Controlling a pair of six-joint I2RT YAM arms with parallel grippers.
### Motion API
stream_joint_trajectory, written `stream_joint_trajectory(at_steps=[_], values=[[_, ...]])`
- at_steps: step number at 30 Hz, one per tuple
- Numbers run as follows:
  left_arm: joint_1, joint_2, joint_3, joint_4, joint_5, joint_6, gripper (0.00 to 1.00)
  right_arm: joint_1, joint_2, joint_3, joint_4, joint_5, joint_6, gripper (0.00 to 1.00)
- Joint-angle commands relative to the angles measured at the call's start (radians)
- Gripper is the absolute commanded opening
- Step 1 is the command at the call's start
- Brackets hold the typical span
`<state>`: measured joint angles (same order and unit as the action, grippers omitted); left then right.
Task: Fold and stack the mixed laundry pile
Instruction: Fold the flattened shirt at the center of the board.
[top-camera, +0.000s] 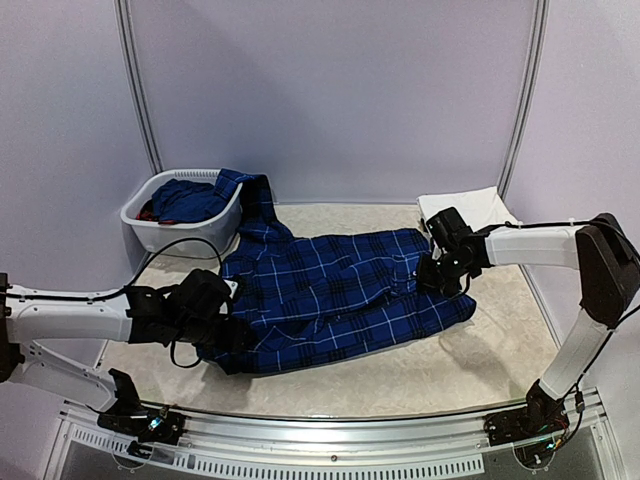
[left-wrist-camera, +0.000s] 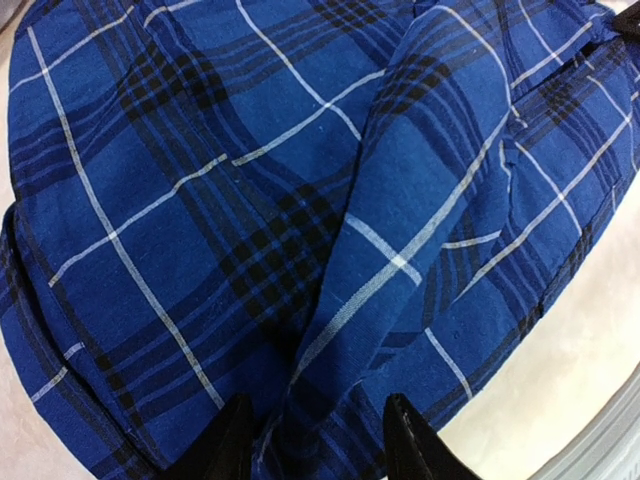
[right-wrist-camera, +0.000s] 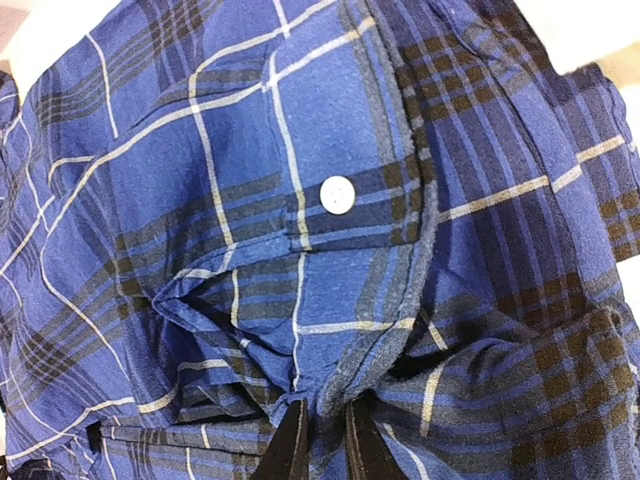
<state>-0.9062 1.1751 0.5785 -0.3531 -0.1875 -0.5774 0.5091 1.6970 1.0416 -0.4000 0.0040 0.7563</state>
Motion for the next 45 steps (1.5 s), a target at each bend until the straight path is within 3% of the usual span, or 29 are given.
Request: stream_joint_trajectory(at_steps=[1,5,14,26,30,37,45], values=[[0.013,0.012,-0.013,0.025,-0.001,-0.007,0.45,-0.005,0.006,0.042,-0.004,-0.026,-0.02,0.15],[0.013,0.015,-0.016,0.033,0.0,-0.009,0.45,-0.004,0.018,0.059,0.002,-0.04,-0.026,0.28],[0.013,0.024,-0.019,0.04,-0.001,-0.009,0.45,-0.006,0.032,0.073,-0.012,-0.043,-0.038,0.22],[0.013,0.035,-0.022,0.049,0.002,-0.004,0.45,-0.004,0.09,0.04,-0.008,-0.024,-0.031,0.27],[0.013,0.029,-0.025,0.046,0.003,-0.007,0.45,-0.004,0.103,0.043,-0.027,-0.009,-0.031,0.23],[0.013,0.018,-0.036,0.052,0.001,-0.013,0.45,-0.003,0.124,0.053,-0.058,0.07,-0.031,0.0],[0.013,0.036,-0.042,0.064,0.012,-0.021,0.43,0.011,0.079,0.143,-0.161,0.131,-0.061,0.0]])
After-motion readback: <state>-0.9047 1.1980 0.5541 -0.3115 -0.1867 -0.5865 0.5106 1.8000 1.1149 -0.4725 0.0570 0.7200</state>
